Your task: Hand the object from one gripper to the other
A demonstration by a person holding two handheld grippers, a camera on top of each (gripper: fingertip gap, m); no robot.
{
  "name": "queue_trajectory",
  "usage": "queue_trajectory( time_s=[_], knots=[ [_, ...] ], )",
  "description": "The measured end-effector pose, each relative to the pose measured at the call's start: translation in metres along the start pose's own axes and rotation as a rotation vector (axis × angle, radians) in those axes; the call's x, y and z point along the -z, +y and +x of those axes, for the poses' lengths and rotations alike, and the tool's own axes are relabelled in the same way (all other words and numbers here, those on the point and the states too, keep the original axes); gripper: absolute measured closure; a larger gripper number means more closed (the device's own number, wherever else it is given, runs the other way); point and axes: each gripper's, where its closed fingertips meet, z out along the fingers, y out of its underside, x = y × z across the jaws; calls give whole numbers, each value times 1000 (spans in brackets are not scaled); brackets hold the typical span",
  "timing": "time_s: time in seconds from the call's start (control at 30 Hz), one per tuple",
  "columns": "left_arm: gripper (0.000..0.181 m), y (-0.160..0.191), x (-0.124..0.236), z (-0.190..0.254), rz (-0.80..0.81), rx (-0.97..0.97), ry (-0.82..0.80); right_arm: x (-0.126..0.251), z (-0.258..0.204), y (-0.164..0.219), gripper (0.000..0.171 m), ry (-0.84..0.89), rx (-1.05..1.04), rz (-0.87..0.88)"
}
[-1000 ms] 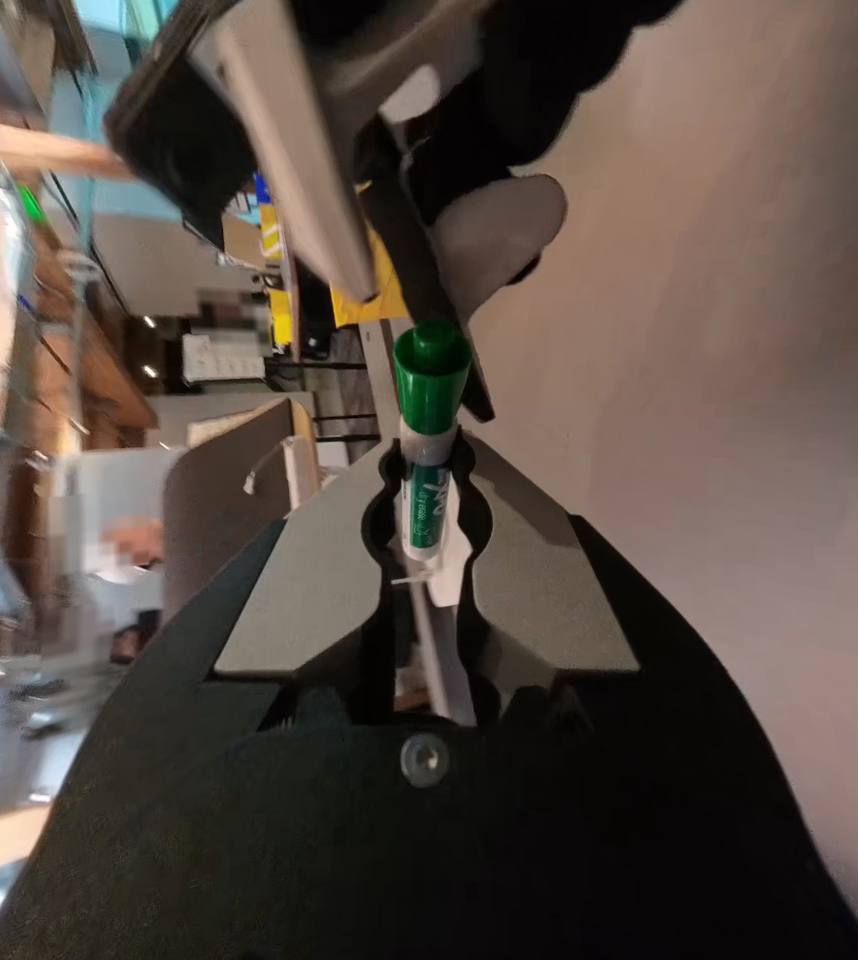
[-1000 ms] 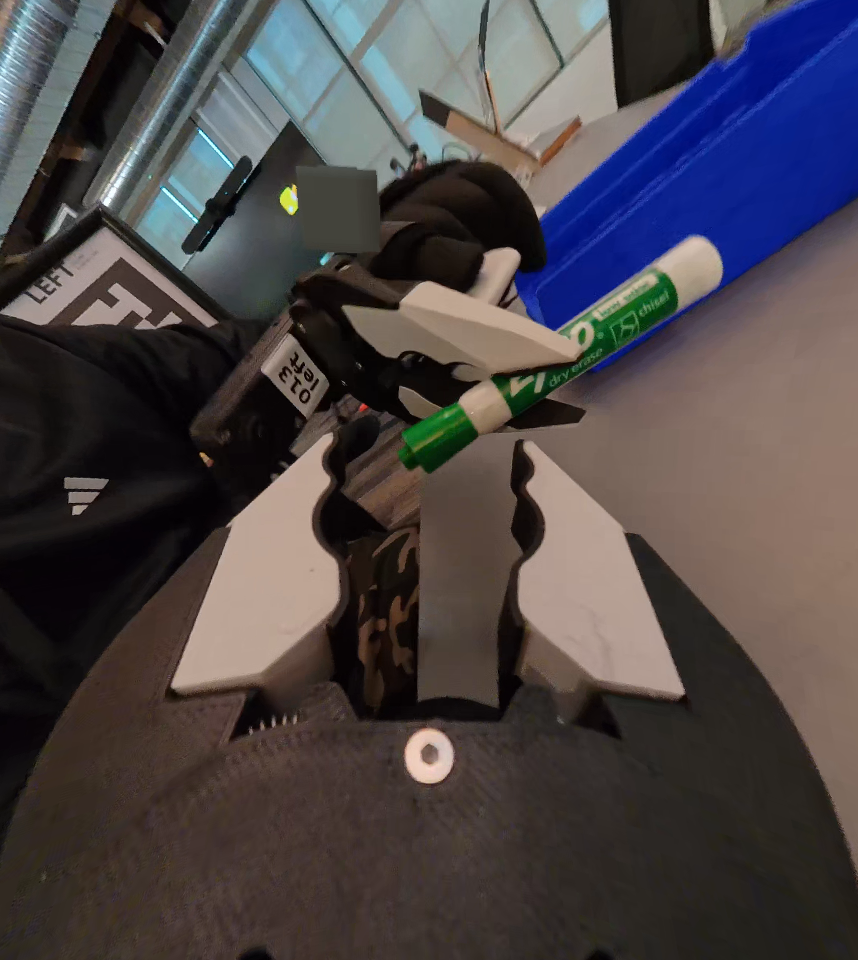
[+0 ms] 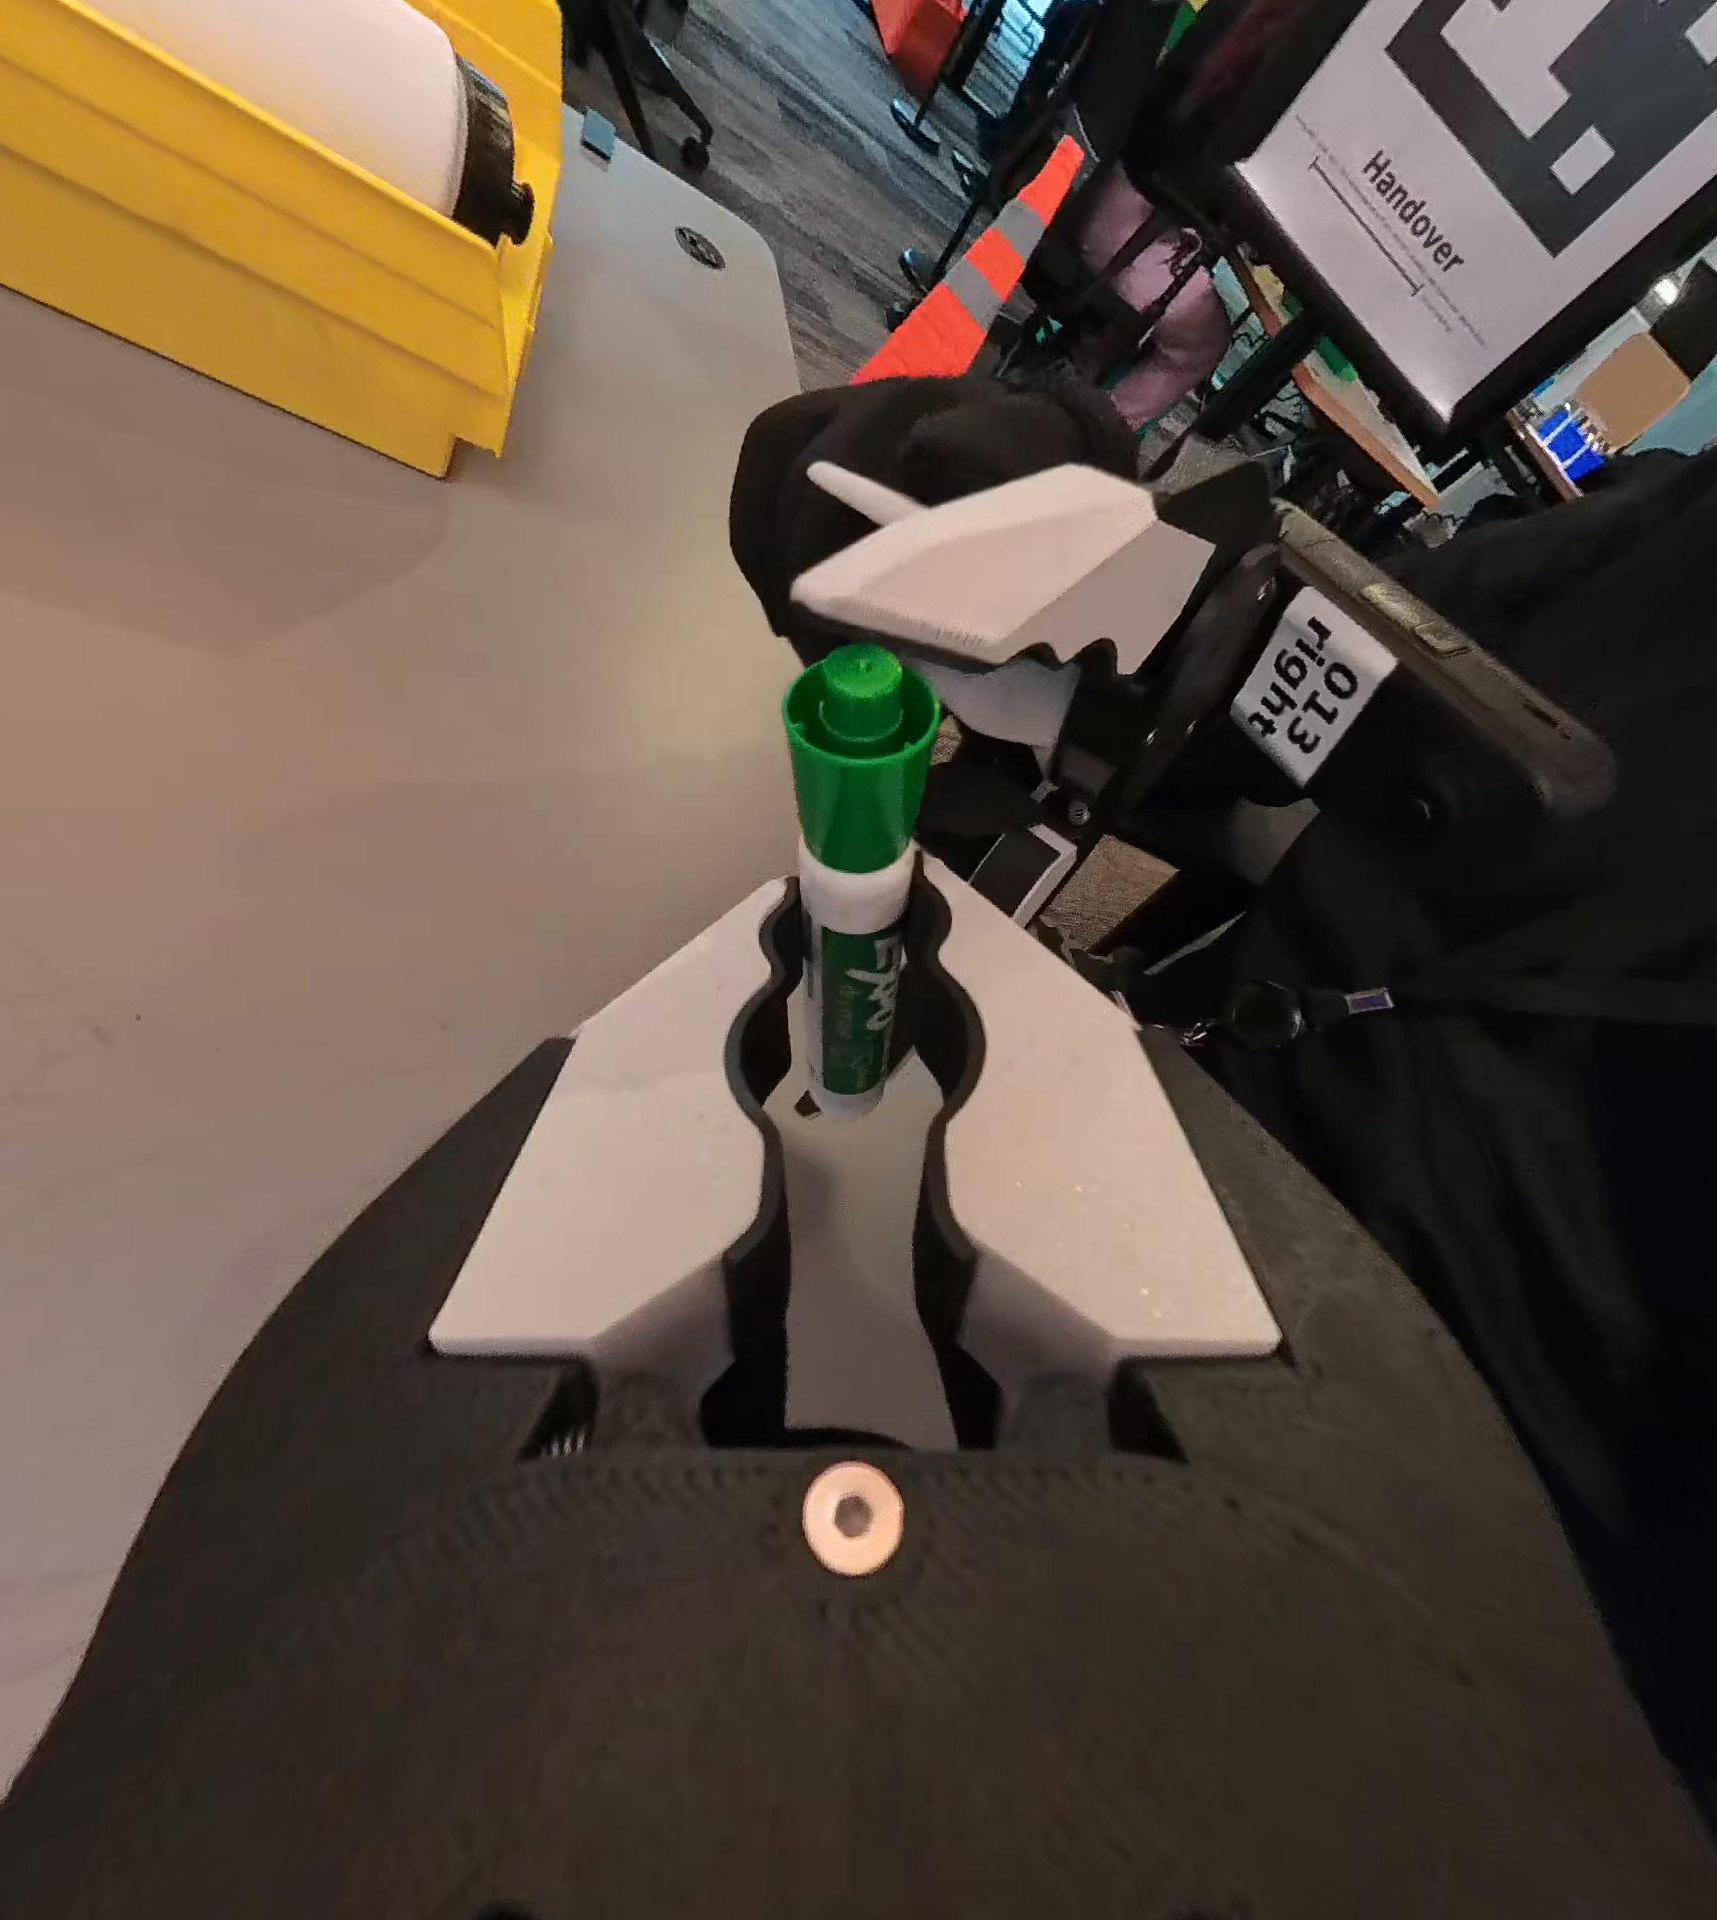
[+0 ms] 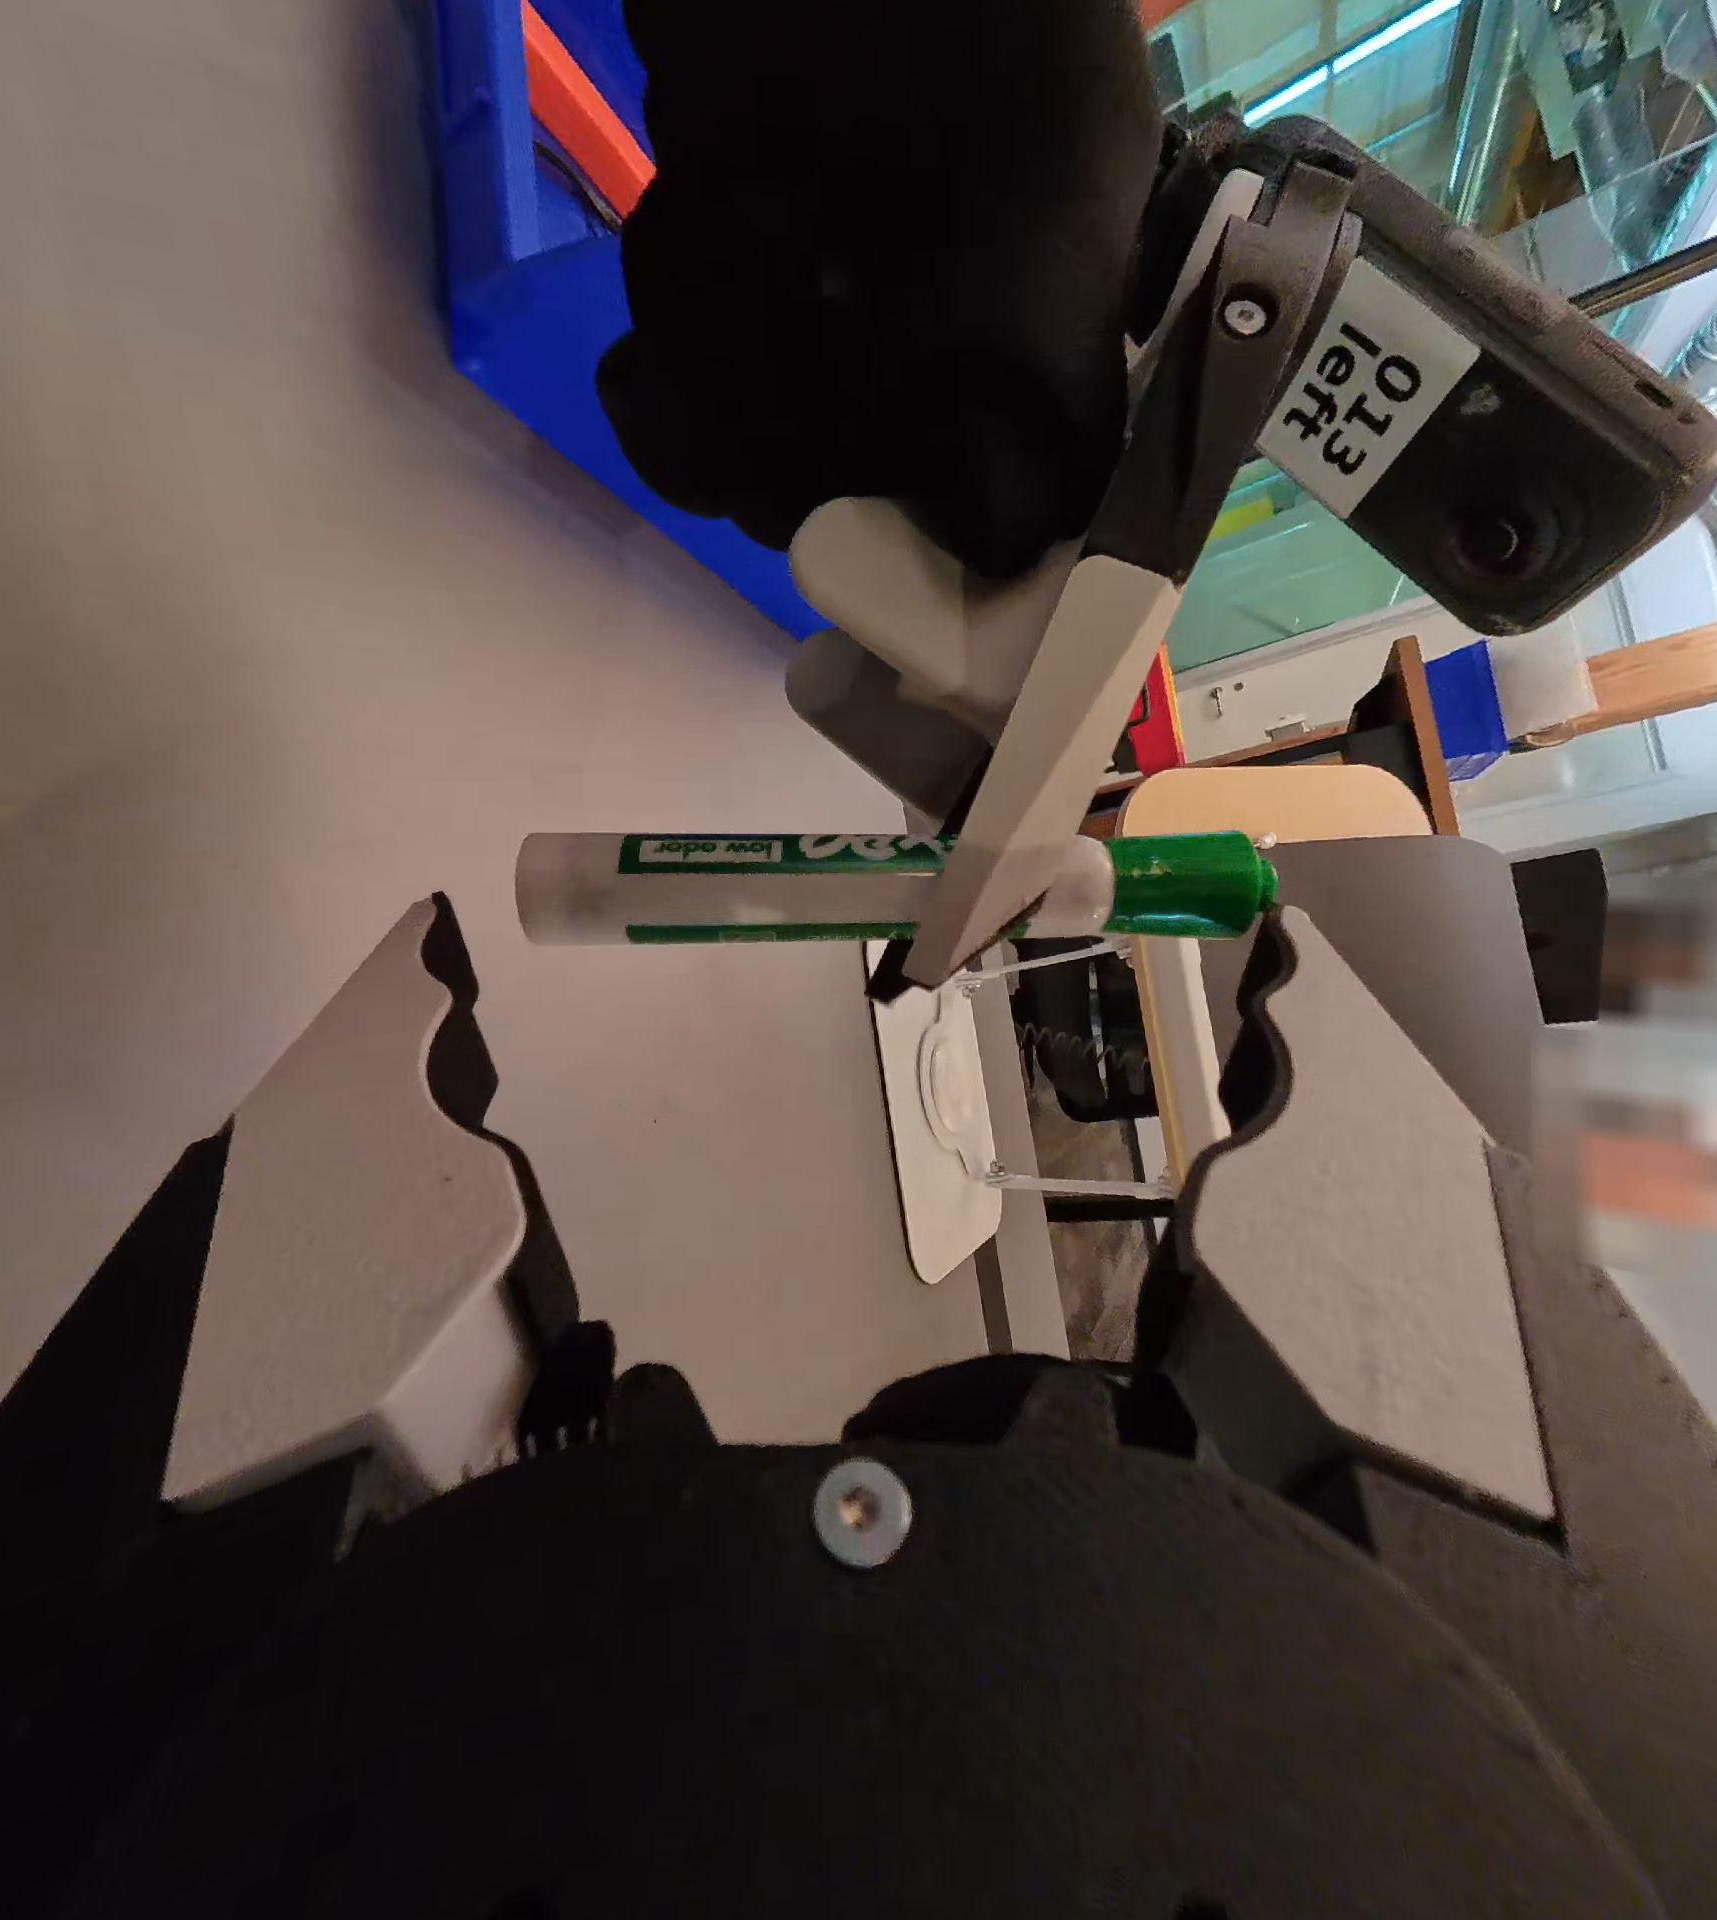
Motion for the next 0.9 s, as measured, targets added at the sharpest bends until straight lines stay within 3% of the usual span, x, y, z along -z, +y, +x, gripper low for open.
queue_trajectory(
  time_s=[0.27, 0.7, 0.9],
  knots=[
    [165, 3, -3, 1, -11, 17, 26, 1, 0, 4, 40, 9, -12, -4],
    [165, 0, -6, -2, 23, 16, 30, 1, -1, 7, 41, -14, -65, -5],
    [152, -5, -7, -3, 53, -11, -16, 3, 2, 9, 41, -13, -101, 2]
  ],
)
